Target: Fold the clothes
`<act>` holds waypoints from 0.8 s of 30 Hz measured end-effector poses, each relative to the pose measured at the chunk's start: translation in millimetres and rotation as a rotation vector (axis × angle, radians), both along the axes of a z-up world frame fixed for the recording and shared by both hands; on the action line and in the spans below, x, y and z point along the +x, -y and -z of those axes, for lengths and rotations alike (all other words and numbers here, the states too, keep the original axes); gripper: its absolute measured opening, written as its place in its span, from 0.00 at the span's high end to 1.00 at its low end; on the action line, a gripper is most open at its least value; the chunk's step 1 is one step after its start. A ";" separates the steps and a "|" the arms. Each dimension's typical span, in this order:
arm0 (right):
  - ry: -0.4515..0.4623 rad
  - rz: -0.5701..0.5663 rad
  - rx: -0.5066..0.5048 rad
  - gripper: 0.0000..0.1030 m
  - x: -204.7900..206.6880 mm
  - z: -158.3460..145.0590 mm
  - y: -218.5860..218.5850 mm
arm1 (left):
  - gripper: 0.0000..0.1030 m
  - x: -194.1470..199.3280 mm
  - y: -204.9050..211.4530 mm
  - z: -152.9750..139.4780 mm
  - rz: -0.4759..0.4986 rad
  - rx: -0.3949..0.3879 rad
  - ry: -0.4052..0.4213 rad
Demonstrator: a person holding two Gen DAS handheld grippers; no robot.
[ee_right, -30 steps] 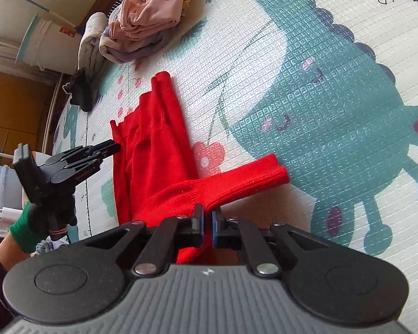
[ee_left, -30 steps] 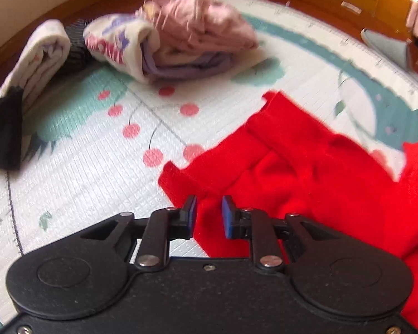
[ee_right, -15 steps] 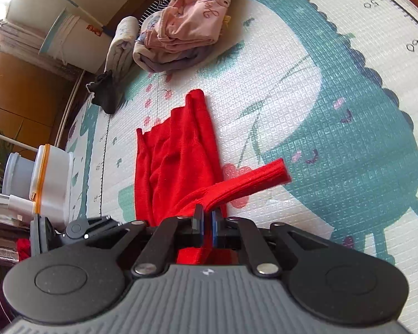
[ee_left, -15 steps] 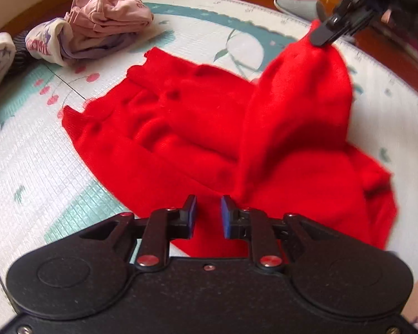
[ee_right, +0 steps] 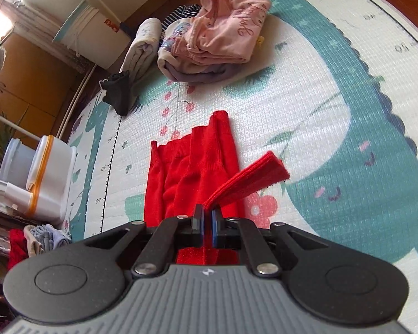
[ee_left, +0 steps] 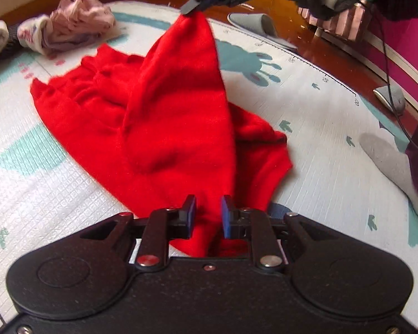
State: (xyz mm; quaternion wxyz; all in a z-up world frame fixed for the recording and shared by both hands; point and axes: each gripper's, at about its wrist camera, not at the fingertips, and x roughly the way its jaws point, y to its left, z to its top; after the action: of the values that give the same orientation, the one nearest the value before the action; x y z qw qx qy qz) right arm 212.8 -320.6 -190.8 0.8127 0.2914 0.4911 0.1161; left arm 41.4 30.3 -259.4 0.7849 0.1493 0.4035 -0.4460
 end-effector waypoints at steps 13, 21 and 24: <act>0.021 -0.037 -0.057 0.92 43.6 -21.1 -49.2 | 0.84 -22.4 2.7 12.5 -0.012 0.036 -0.007; -0.038 -0.137 -0.215 0.92 88.7 -20.0 -97.8 | 0.84 -19.9 -10.5 -1.8 -0.129 -0.052 0.031; -0.051 -0.158 -0.243 0.92 98.3 -17.3 -113.1 | 0.79 -13.9 -16.3 -3.5 -0.172 -0.079 0.030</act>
State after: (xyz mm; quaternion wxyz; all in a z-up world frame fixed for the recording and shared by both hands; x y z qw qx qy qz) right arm 311.1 -207.4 -173.5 0.8176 0.1543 0.5433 0.1122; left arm 27.5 46.6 -256.0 0.8315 0.0896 0.3851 -0.3903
